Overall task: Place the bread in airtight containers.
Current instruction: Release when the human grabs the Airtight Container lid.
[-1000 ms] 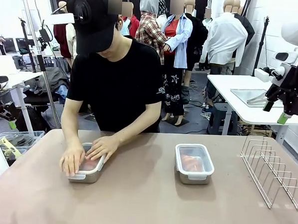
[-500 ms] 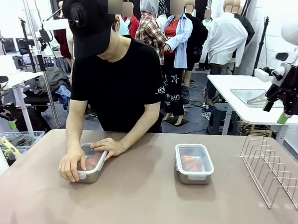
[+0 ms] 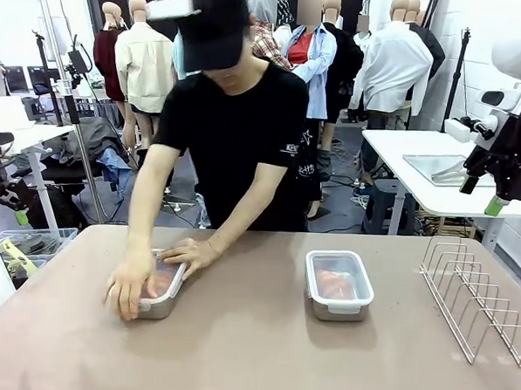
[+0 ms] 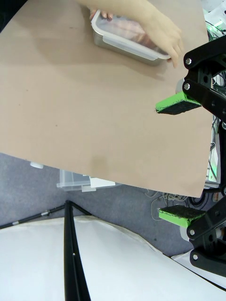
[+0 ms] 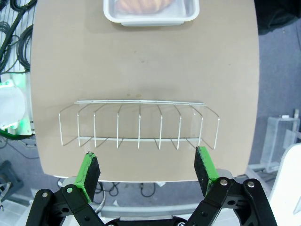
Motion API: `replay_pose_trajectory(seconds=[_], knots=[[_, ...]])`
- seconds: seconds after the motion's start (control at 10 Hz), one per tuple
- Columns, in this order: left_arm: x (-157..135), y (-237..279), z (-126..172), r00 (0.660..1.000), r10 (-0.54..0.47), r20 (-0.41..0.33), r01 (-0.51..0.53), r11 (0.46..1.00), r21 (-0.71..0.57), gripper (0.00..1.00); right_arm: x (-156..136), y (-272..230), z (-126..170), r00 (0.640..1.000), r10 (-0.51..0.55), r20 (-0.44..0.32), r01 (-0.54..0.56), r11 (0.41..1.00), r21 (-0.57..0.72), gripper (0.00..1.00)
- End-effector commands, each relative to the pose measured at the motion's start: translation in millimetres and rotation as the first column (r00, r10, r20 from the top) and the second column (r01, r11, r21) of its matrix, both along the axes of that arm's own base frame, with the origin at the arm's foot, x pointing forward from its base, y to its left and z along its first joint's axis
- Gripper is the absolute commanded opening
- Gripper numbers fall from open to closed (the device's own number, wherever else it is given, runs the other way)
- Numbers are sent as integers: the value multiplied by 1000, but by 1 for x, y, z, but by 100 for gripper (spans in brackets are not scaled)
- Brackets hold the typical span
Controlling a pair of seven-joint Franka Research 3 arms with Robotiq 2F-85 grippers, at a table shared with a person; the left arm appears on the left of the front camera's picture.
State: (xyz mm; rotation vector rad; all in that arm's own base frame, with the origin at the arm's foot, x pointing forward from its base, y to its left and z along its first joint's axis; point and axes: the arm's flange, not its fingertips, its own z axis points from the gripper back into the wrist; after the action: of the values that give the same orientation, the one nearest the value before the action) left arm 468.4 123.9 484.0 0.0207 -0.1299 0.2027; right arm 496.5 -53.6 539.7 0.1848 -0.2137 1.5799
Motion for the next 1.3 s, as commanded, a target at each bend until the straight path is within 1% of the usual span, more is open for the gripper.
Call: replay_pose_trajectory(seconds=[0.0, 1.2], knots=[[-1, 1, 0, 1000, 3, 2, -3, 1000, -1, 100, -1, 1, 1, 1000, 15, -4, -15, 1000, -11, 100], [-1, 1, 0, 1000, 3, 2, -3, 1000, -1, 100, -1, 1, 1, 1000, 15, -4, -15, 1000, -11, 100]])
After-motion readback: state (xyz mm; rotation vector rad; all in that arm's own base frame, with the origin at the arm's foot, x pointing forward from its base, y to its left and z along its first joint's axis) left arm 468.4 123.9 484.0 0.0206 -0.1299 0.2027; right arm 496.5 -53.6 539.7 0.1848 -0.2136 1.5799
